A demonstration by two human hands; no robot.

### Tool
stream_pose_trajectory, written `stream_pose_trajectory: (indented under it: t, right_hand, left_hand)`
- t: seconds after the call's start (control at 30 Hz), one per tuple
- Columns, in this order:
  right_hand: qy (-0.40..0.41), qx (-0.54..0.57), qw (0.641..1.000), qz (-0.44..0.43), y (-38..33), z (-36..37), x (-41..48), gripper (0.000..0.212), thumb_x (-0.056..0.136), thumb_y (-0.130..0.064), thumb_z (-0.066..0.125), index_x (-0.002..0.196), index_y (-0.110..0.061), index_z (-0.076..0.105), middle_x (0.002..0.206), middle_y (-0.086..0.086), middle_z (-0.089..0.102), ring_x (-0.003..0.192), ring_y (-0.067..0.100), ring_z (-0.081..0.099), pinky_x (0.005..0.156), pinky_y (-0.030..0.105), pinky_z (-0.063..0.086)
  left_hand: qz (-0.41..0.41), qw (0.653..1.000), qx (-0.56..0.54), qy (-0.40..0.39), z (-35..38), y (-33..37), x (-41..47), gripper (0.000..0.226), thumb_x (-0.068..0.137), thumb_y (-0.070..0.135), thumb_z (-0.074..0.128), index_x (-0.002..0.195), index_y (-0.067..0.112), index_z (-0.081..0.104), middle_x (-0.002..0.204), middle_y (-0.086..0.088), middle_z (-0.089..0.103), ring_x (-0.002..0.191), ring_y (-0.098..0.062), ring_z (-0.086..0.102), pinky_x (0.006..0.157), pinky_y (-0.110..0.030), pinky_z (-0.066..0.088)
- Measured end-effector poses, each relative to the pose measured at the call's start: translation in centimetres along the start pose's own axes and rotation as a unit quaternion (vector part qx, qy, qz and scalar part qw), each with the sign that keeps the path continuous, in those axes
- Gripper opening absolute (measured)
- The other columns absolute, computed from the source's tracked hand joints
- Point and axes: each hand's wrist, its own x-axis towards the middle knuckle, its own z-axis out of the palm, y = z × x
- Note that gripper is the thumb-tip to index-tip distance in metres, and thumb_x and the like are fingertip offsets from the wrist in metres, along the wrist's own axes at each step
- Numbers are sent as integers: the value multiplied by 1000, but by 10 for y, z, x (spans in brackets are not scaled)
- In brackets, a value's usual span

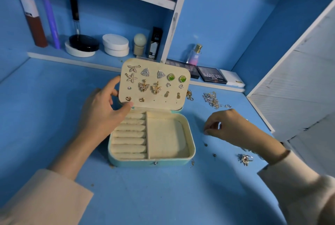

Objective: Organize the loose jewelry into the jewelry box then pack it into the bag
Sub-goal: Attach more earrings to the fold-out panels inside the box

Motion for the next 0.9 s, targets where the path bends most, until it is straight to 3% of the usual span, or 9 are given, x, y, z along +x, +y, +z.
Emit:
stream_pose_trajectory:
  t: [0.1,0.33,0.57,0.7,0.9]
  right_hand:
    - [45,70,996,-22,-14,-5,5,5,82,-11,69,82,-15,72,70,-15,62,65,-9,53,56,4,38]
    - [159,178,963,-123,-53,17,27,7,80,-7,71,83,-14,73,74,-2,66,69,7,55,62,13,43]
    - [274,201,927,-158,-76,40,48,7,77,-8,69,82,-10,73,68,-18,52,65,3,50,64,5,37]
    - [284,210,922,-159,-81,43,54,8,77,-8,70,84,-9,74,76,-5,65,68,11,55,65,17,45]
    - [283,205,925,-150,-80,47,58,8,78,-7,71,83,-11,74,79,-1,67,69,10,55,66,15,45]
  left_hand:
    - [-3,1000,-3,3,0,0,0,63,77,14,74,134,25,49,73,14,49,76,-19,43,69,-31,33]
    - [-3,1000,-8,4,0,0,0,61,78,16,73,133,27,49,71,14,48,74,-16,41,62,-30,32]
    - [-5,1000,-18,5,1,-1,0,62,78,18,74,134,30,48,71,17,46,71,-7,40,60,-25,33]
    - [-2,1000,-17,7,0,-1,0,63,78,17,74,134,27,48,71,16,46,73,-11,39,62,-29,33]
    - [2,1000,-12,8,0,-1,0,62,78,18,74,135,25,48,73,17,47,78,-14,41,65,-31,33]
